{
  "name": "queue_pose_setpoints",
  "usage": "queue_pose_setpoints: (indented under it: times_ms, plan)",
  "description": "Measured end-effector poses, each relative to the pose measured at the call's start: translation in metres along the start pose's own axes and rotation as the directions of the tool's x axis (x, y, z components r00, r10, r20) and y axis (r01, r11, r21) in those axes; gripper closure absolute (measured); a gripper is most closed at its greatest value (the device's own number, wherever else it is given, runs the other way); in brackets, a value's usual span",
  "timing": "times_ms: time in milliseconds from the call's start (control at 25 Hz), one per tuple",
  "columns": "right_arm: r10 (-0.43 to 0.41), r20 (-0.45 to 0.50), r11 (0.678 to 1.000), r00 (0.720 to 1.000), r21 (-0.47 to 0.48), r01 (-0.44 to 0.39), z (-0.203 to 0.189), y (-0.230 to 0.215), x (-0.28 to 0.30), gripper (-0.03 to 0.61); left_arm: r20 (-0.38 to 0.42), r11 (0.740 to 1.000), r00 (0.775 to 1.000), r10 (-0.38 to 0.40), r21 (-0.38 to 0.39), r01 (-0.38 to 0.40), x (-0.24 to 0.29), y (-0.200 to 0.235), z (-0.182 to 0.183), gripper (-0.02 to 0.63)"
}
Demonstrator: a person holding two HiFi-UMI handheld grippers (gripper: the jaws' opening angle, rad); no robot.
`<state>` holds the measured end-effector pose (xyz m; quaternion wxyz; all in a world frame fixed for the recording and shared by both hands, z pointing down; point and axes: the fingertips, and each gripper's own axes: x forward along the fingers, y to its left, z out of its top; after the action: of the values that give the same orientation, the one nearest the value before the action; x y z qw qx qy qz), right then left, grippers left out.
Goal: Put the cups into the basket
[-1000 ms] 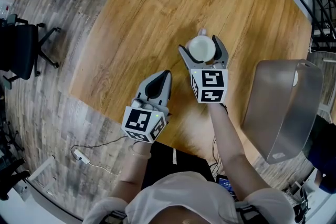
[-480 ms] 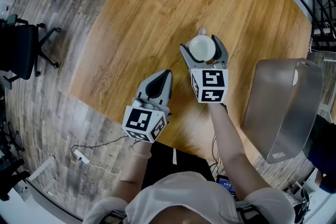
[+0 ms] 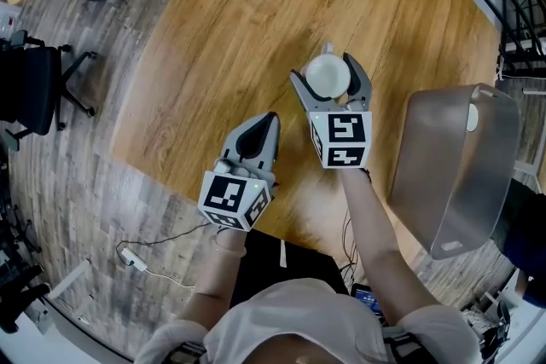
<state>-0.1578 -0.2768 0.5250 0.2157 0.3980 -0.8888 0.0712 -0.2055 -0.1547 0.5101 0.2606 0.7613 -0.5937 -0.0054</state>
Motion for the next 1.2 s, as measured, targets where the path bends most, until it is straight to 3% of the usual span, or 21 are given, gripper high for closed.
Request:
queue_pose_setpoints:
  times_ms: [520,1200]
  plan:
    - [-0.015,0.014,1.000,1.000,0.003,0.015,0.011,-0.007,-0.054,0.124,0.009,0.999,0.999,-0.041,0.028,0.041,-0.005,-0.031,0.006,0.607]
    - [-0.050,0.059,0.998,0.997,0.041,0.048,0.042,-0.002,-0.152,0.126,0.063,0.988,0.993,-0.101,0.122,0.093,-0.024,-0.091,0.050,0.607]
